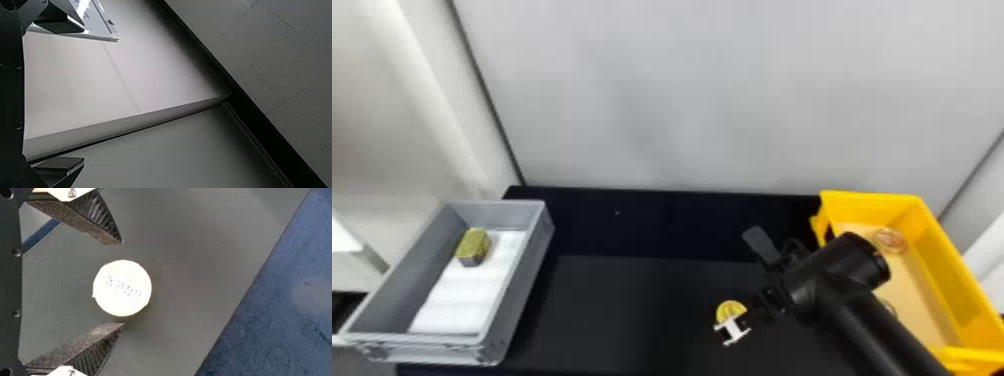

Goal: Pick up the round yellow can and place it in the yellow rectangular box

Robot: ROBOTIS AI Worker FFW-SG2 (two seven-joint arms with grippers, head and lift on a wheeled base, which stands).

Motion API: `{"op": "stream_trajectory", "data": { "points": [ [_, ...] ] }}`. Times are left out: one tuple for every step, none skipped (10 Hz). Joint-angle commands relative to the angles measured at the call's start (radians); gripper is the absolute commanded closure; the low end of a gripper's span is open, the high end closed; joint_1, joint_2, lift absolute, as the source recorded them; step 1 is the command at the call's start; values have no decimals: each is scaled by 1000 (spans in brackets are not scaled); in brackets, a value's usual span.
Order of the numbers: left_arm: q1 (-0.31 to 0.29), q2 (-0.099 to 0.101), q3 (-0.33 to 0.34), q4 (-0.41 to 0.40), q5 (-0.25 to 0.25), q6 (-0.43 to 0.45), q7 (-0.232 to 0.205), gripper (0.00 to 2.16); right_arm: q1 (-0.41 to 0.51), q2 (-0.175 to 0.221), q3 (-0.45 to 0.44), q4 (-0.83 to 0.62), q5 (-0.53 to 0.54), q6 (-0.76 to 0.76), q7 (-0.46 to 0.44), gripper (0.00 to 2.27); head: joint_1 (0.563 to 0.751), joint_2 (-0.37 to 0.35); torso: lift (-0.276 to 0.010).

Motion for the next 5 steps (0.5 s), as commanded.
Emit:
{"op": "stream_trajectory", "data": {
  "points": [
    [0, -2, 0, 0, 0, -1, -1, 98, 1, -2, -1, 22, 3, -22, 2, 4, 694, 54, -3],
    [0, -2, 0, 0, 0, -1, -3, 98, 1, -1, -1, 31, 3, -36, 3, 4, 694, 54, -3],
    [0, -2, -2, 0, 0, 0, -3, 98, 1, 2, -1, 41, 3, -52, 2, 4, 694, 54, -3],
    [0, -3, -2, 0, -2, 0, -3, 98, 1, 7, -6, 51, 3, -73, 2, 5, 694, 54, -3],
    [-1, -3, -3, 0, -2, 0, -3, 98, 2, 10, -7, 56, 3, -87, -3, 9, 694, 54, -3]
  ]
}}
